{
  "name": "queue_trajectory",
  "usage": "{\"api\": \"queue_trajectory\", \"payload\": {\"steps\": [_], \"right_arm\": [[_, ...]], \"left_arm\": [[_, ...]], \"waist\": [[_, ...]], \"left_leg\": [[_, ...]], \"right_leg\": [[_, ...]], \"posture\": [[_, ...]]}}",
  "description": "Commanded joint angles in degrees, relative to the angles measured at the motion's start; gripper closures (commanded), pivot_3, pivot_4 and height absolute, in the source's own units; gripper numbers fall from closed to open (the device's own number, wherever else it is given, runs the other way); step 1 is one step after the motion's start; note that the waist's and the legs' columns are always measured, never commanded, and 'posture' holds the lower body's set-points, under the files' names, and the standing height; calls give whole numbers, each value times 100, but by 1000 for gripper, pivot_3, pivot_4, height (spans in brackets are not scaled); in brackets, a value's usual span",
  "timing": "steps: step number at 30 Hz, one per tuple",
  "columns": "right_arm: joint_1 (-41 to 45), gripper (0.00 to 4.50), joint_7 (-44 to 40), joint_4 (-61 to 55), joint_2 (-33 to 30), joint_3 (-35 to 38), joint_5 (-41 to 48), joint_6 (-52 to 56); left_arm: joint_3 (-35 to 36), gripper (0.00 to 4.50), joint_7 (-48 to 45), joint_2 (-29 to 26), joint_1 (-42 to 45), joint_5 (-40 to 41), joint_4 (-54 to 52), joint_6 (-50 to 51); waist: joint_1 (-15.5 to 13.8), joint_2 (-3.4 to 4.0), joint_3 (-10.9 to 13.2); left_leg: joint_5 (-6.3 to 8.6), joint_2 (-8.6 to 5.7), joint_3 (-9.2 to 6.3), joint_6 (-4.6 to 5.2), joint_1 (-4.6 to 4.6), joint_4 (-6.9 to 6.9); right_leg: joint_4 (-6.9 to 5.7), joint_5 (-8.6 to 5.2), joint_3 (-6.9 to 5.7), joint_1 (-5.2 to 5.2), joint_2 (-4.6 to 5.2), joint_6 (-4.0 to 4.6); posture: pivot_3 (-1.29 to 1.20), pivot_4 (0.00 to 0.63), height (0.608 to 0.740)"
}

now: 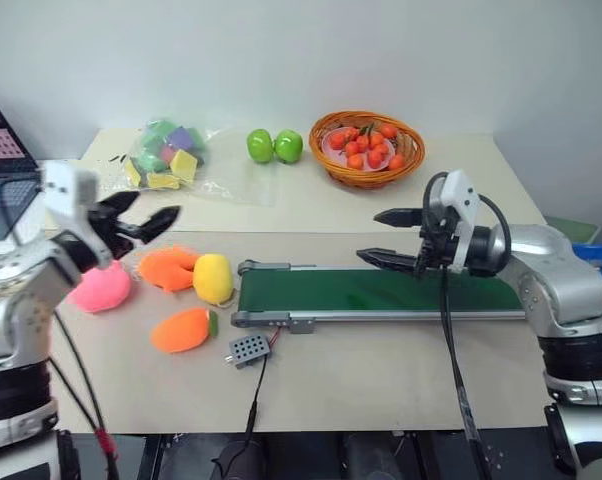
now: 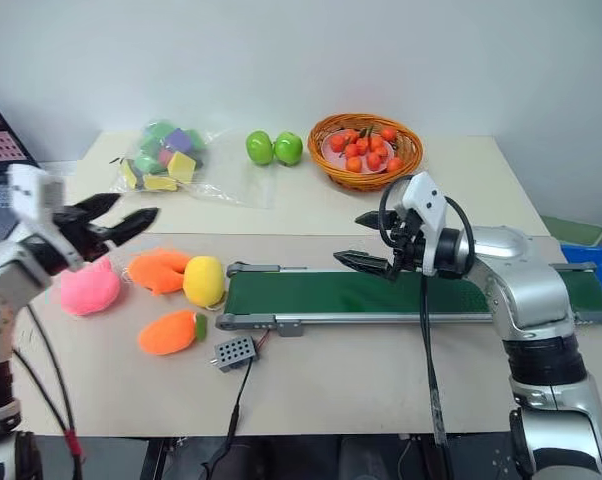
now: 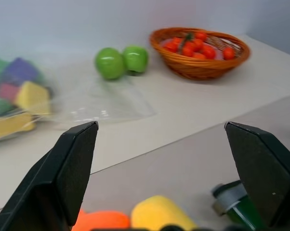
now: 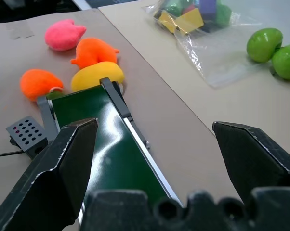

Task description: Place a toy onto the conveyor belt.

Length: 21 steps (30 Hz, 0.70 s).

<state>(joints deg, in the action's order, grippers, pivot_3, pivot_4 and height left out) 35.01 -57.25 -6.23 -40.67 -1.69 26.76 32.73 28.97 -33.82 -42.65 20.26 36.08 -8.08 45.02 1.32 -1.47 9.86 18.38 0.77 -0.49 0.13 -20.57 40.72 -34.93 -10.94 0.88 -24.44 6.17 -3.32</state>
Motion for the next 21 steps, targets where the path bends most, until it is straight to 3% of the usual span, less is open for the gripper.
{"api": "queue_trajectory", "payload": {"steps": [1, 5, 9, 15, 21], "right_arm": [[318, 0, -248, 108, 51, -64, -52, -228], [487, 0, -527, 233, 156, -150, 1, -217], [777, 0, -1082, 265, 189, -299, 185, -67], [954, 0, -1324, 153, 140, -275, 327, 88], [1091, 0, -1382, 71, 57, -224, 397, 226]], "left_arm": [[936, 21, 179, -44, -300, 586, -22, 511], [2049, 21, 931, 343, -263, 1528, 401, 1232], [3386, 21, 1347, 803, -1112, 2493, 1186, 1869], [3933, 21, 1728, 1166, -1785, 3159, 2077, 2038], [3836, 21, 1649, 1272, -1778, 3256, 2701, 1641]], "waist": [[-3, 0, 0], [-46, -1, 0], [0, 0, 0], [20, -28, 2], [-59, -31, 0]], "left_leg": [[0, 1, -1, 0, 0, 0], [0, 1, -5, -1, 2, 1], [0, 0, -3, -1, 8, 0], [-2, 2, -11, -6, 12, -8], [-10, 0, -9, -22, 32, -7]], "right_leg": [[-2, 0, 0, 0, 0, 0], [-2, 0, -4, 4, 1, 0], [-3, 0, -2, 4, 4, 0], [-2, 0, -12, 6, 3, 1], [-1, -5, -10, 14, 7, 10]], "posture": [[0, 150, 738], [0, 150, 738], [0, 150, 738], [0, 150, 738], [0, 150, 738]]}}
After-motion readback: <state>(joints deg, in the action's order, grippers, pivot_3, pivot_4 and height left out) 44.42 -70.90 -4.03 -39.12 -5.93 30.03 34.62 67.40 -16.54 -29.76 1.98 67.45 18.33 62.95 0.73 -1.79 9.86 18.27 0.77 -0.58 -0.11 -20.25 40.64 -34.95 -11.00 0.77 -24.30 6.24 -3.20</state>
